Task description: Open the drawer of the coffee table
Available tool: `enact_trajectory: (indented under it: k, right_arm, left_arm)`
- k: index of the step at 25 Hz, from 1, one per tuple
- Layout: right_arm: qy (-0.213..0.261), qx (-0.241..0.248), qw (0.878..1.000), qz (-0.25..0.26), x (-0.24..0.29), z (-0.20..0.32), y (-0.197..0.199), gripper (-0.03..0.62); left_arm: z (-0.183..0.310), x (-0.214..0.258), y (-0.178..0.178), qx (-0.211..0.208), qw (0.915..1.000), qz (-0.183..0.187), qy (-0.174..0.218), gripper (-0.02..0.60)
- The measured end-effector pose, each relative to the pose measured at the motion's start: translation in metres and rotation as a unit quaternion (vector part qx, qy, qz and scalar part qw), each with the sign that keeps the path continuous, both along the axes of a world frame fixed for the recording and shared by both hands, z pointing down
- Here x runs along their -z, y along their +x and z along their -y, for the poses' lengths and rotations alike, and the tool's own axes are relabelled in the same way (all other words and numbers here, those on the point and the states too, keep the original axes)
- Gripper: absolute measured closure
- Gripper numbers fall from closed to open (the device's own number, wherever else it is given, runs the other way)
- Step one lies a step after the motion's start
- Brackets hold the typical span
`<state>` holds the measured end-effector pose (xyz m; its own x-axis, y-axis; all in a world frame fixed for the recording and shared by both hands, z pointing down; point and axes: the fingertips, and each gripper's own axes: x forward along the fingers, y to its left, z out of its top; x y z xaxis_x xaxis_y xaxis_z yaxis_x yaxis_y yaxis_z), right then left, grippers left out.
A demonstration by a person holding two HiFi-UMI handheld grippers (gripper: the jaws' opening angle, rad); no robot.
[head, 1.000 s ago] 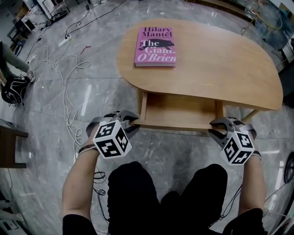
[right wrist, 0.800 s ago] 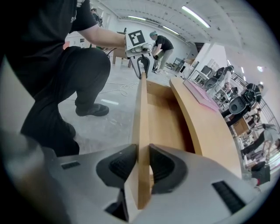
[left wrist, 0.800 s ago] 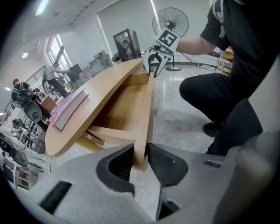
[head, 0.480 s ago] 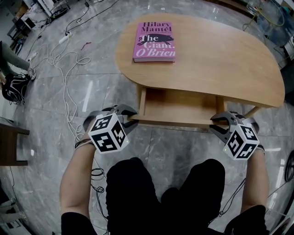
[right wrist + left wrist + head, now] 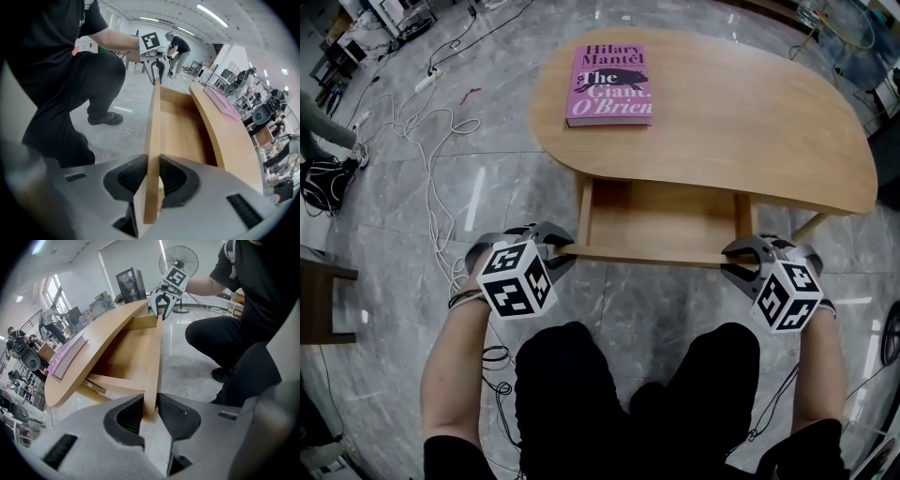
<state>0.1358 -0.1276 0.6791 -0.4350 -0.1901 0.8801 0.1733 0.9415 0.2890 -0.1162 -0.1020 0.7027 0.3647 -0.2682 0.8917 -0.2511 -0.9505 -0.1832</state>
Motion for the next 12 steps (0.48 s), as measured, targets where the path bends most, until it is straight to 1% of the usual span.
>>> enact_trajectory:
  k: [4,12]
  right_arm:
    - [-0.007,0.000,1.000,0.008,-0.001,-0.013,-0.001,0.508]
    - [-0.009,-0.001,1.000,0.012,-0.009,-0.030,0.000,0.510]
  left_arm:
    - [-0.012,-0.001,-0.002,-0.005,1.0000,-0.002,-0.003,0.480]
    - [-0.027,-0.010,-0.001,0.001,1.0000,0.001,-0.001,0.480]
